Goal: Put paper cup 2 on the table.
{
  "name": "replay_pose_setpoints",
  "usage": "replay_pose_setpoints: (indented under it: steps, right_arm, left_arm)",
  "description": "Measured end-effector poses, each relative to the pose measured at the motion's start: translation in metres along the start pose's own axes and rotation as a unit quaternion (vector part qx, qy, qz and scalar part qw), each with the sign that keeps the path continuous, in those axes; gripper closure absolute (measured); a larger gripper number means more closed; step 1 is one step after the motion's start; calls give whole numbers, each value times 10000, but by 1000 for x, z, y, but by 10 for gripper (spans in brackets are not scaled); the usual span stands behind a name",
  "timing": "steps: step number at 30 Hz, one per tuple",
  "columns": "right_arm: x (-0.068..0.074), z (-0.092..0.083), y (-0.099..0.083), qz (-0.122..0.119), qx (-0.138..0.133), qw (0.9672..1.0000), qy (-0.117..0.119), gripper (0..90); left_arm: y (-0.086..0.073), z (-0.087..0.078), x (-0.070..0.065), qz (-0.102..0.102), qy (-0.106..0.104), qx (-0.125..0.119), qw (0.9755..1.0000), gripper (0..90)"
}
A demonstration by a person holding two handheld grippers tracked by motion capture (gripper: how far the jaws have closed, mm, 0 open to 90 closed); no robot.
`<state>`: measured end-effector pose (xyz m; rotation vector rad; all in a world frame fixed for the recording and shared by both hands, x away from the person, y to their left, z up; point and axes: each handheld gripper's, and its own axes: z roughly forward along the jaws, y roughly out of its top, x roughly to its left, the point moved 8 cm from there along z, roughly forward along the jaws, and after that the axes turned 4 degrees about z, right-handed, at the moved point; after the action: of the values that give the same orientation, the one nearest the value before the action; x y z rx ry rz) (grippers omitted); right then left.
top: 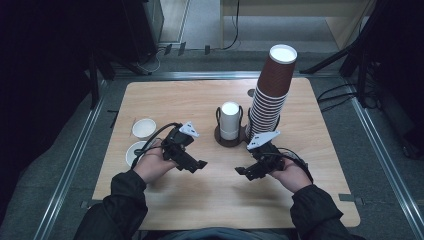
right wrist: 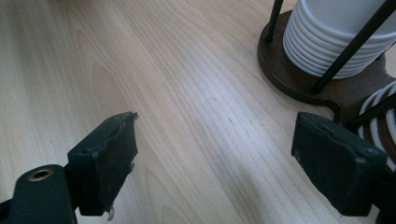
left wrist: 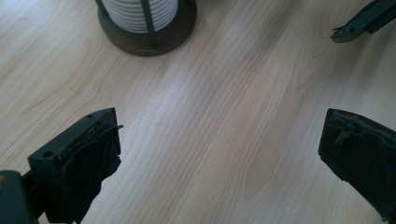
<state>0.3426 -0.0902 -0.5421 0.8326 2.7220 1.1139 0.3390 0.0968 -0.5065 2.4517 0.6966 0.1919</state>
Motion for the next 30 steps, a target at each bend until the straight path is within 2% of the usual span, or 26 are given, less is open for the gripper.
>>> replay_pose_setpoints:
  steps: [6, 10, 13, 17, 30]
  right_arm:
    - [1, -1, -2, 30, -19, 10000, -5, 144]
    - [1, -2, -3, 44, -13, 10000, -4, 144]
    - [0, -2, -4, 37, -18, 10000, -21, 144]
    - [0, -2, -5, 28, -16, 10000, -10, 144]
    - [-1, -1, -6, -14, 18, 10000, -27, 144]
  left_arm:
    - [5, 11, -7, 80, -22, -36, 10000, 0]
    - [6, 18, -15, 96, -282, -13, 9996, 0]
    - [7, 22, -18, 162, -257, 30, 9995, 0]
    - [7, 26, -18, 110, -254, -30, 9996, 0]
    - [0, 38, -17, 119, -235, 83, 9996, 0]
